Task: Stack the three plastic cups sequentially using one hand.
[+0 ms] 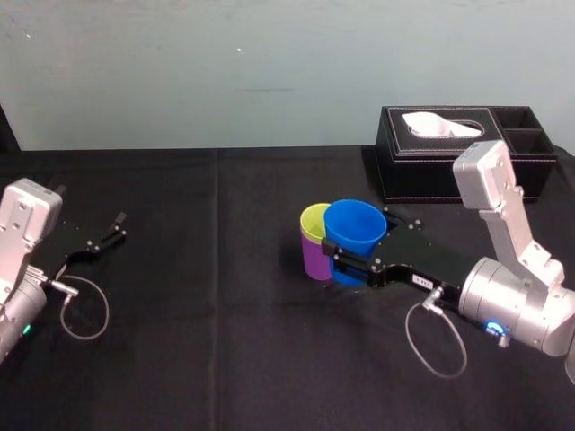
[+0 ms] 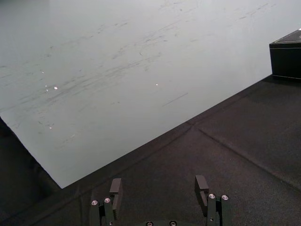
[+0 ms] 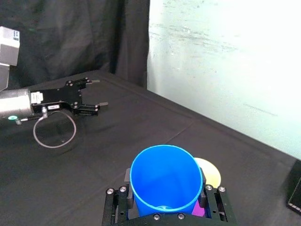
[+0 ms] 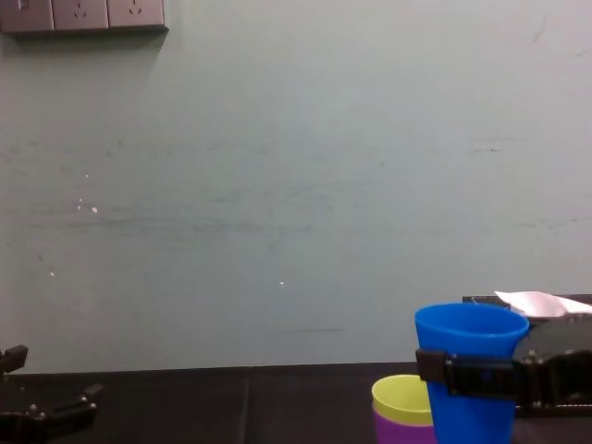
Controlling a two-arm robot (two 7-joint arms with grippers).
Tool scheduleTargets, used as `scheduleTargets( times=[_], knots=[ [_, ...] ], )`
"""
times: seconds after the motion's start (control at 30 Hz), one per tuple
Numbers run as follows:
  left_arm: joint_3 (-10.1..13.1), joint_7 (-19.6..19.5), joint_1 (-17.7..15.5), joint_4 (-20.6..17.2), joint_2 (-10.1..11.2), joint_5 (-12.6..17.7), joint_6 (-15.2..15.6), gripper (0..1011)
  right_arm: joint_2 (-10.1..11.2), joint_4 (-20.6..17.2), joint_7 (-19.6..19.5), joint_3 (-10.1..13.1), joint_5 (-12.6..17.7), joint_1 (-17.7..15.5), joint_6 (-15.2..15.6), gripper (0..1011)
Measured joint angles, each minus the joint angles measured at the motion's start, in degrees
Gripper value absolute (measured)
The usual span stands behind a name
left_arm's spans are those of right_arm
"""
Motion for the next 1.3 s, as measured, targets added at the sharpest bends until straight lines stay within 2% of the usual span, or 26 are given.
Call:
scheduleTargets(
  times=[0.2,0.43,0.63,0.87,1.3],
  knots=[
    [0.0,0.0,0.0,0.0,0.0,0.0,0.0,1010,0.0,-0.1,-0.6,0.0,-1.0,1.0,0.2,746],
    [0.0,0.0,0.0,0.0,0.0,0.0,0.0,1010,-1.2,1.3,-1.3,-0.6,-3.2,2.9,0.0,746],
    [0.0,0.0,0.0,0.0,0.0,0.0,0.0,1010,-2.9,3.8,-1.6,-1.2,-4.9,5.2,0.0,746],
    [0.0,0.0,0.0,0.0,0.0,0.0,0.0,1010,-6.0,9.2,-1.7,-2.3,-6.6,9.0,0.8,746],
    [0.0,0.0,0.0,0.0,0.0,0.0,0.0,1010,-8.8,12.7,-1.6,-2.6,-7.7,11.7,1.3,746]
  ],
)
